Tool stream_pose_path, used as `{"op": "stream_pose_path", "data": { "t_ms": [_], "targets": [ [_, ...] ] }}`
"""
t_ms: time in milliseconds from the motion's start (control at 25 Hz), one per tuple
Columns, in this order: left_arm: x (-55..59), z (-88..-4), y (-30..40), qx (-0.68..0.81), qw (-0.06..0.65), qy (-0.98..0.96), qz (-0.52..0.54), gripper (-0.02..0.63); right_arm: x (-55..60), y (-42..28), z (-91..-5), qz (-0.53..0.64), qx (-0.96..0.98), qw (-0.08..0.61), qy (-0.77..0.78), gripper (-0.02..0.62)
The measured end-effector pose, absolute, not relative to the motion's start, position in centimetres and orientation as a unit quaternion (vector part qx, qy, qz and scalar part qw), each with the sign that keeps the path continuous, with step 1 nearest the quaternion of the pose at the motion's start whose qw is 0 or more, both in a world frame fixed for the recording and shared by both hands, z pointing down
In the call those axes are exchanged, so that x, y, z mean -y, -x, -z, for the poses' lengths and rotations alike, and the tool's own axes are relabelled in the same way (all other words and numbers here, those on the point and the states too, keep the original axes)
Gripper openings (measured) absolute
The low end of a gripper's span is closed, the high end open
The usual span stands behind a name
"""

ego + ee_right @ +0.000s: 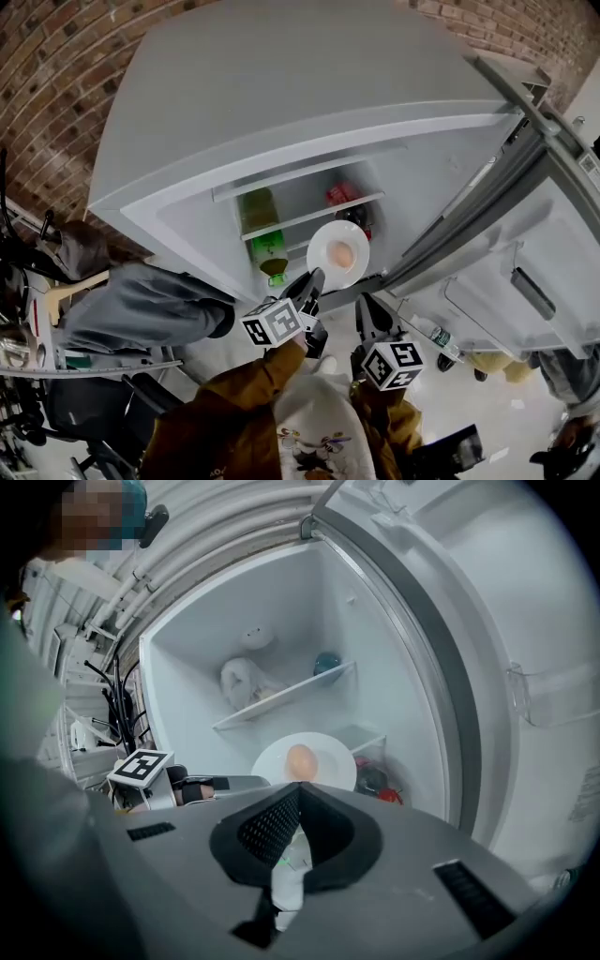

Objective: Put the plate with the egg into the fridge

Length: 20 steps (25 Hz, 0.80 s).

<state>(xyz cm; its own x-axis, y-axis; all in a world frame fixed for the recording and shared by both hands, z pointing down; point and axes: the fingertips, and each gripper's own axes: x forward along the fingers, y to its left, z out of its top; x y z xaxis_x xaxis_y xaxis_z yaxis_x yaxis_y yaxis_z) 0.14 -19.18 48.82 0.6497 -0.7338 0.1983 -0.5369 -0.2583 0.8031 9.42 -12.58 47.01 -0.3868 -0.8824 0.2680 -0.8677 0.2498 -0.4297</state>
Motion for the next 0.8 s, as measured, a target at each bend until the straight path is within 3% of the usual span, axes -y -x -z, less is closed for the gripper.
{"op": "stream_pose_path", "data": {
  "t_ms": [800],
  "targets": [
    [24.0,-50.9,-1.5,0.397,0.542,-0.723,0.162,0.014,16.1,-10.8,-46.9,0.249,-0.8,-0.004,0.546,0.005]
  ]
}}
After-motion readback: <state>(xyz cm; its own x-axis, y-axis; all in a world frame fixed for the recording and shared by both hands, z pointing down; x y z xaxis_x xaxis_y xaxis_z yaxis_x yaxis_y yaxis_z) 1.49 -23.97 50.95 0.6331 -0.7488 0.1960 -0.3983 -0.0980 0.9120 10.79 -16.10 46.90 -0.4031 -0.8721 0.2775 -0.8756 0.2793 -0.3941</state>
